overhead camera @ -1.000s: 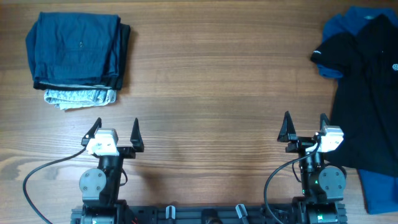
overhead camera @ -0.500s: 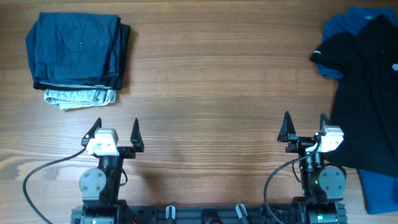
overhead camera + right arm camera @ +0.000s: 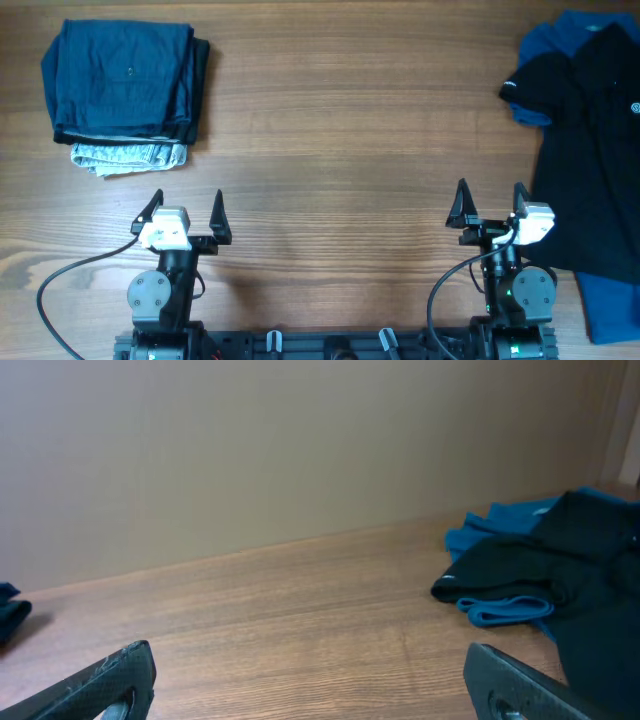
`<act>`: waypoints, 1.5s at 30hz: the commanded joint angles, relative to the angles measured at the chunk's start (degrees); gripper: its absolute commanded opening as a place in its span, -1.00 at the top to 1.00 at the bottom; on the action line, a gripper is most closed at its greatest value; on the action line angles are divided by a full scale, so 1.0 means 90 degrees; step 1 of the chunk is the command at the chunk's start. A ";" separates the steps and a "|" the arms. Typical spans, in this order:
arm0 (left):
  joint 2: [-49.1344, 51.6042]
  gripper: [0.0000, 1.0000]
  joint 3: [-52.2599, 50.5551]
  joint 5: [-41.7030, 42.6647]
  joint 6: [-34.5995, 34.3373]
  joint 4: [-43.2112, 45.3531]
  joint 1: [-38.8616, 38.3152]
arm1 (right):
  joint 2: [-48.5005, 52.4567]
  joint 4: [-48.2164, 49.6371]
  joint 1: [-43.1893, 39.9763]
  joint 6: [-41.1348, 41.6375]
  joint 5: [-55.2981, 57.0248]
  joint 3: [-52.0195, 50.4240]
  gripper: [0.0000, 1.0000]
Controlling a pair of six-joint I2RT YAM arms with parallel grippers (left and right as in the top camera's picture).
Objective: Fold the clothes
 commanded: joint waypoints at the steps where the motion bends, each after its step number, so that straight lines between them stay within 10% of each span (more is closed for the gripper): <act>1: -0.0041 -1.00 -0.0056 -0.0058 0.0119 0.0000 -0.0034 | -0.0010 -0.0274 0.0034 0.0245 -0.0029 0.0219 -0.99; 14: -0.0041 -0.99 -0.0056 -0.0058 0.0119 0.0000 -0.0034 | 0.2363 -0.1428 0.0034 0.0257 -0.0323 0.3128 -0.99; 27: -0.0041 -0.99 -0.0056 -0.0058 0.0119 0.0002 -0.0034 | 0.9226 -0.7174 -0.0420 -0.0641 0.0126 1.1723 -0.99; 45: -0.0041 -1.00 -0.0056 -0.0058 0.0119 0.0002 -0.0034 | 1.4086 -0.5122 -0.1219 -0.0607 0.0804 1.2138 -0.72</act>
